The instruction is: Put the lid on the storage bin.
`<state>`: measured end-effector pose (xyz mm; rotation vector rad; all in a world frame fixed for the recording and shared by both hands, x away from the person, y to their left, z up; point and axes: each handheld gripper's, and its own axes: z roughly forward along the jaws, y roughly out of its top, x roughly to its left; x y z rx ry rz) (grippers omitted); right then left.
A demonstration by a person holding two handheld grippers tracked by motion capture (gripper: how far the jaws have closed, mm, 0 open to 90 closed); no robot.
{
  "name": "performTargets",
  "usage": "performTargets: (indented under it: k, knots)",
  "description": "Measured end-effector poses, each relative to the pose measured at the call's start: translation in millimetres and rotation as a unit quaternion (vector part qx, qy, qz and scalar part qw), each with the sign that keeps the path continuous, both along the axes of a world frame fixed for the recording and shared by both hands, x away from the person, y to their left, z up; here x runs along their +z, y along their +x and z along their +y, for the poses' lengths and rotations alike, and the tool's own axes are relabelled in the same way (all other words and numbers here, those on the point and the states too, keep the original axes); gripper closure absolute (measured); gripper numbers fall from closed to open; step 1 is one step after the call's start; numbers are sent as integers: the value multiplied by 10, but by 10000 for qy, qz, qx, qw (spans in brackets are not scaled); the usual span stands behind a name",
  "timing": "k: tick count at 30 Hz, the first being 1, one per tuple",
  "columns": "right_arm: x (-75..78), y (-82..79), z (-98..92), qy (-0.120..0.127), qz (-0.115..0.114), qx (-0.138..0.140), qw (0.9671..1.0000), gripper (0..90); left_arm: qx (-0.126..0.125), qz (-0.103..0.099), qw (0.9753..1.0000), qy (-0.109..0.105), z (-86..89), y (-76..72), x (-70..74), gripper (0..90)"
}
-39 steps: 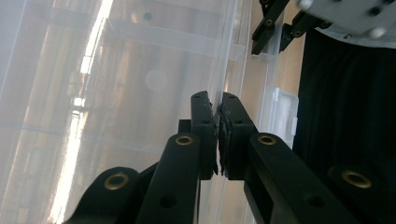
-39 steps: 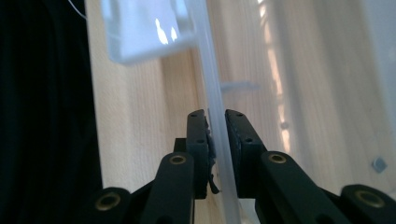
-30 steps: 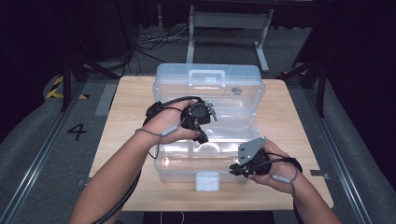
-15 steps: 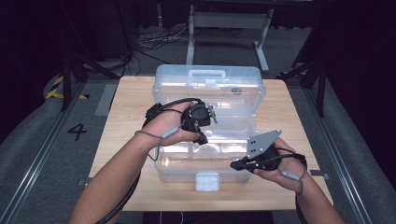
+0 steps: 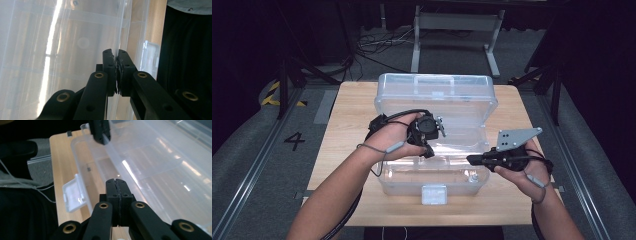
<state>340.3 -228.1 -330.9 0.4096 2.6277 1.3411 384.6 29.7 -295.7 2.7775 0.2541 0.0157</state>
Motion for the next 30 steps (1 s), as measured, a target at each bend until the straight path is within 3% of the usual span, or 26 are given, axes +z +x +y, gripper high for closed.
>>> performTargets:
  k: [8,14,26,30]
  knots:
    - [35,52,-144,550,-41,-473,9974,900,-27,-160,9998,79,-20,-64,-11,870]
    - [54,95,-280,1018,12,-930,9904,900,-23,-181,9998,78,-14,-90,-28,870]
    - [28,157,-406,1388,90,-1378,9806,900,-18,-303,9994,137,-19,-169,-59,864]
    - [5,187,-437,1436,153,-1476,9785,900,21,-291,9996,31,-3,-222,-40,811]
